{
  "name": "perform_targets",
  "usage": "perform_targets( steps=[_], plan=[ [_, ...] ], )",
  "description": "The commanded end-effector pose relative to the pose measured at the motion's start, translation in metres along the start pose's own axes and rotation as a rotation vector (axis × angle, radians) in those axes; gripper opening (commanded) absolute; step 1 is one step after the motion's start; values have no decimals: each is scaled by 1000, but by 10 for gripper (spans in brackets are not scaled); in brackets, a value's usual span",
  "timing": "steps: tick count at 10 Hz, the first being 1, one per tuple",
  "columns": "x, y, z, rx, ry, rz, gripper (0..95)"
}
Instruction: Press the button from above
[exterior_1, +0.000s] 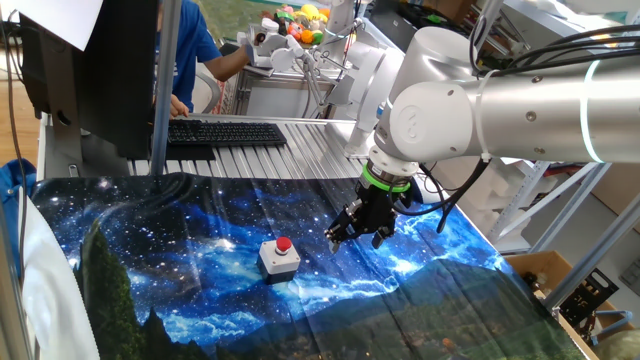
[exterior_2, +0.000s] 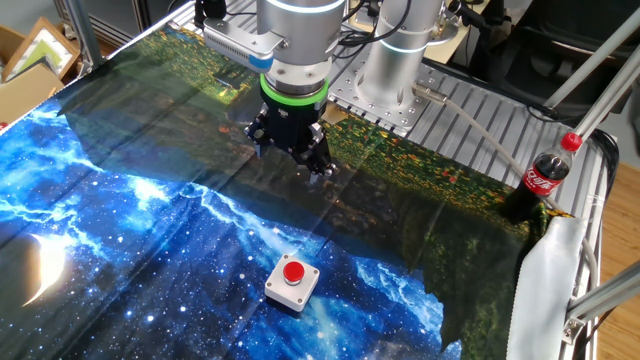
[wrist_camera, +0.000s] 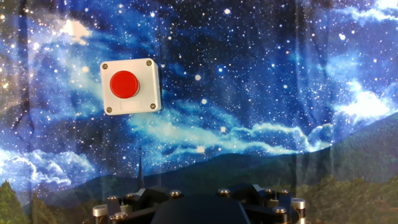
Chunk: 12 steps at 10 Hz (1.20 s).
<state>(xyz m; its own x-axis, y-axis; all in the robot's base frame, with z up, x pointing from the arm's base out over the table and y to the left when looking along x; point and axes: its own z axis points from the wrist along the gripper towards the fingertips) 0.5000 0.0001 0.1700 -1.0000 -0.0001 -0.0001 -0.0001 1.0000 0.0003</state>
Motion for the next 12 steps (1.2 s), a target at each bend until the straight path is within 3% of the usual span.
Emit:
perform_targets(
  steps=[1, 2, 12],
  plan=[
    [0, 0, 0, 0, 0, 0, 950],
    [0, 0, 0, 35, 4, -55, 0],
    [1, 3, -1, 35, 10, -51, 0]
  ],
)
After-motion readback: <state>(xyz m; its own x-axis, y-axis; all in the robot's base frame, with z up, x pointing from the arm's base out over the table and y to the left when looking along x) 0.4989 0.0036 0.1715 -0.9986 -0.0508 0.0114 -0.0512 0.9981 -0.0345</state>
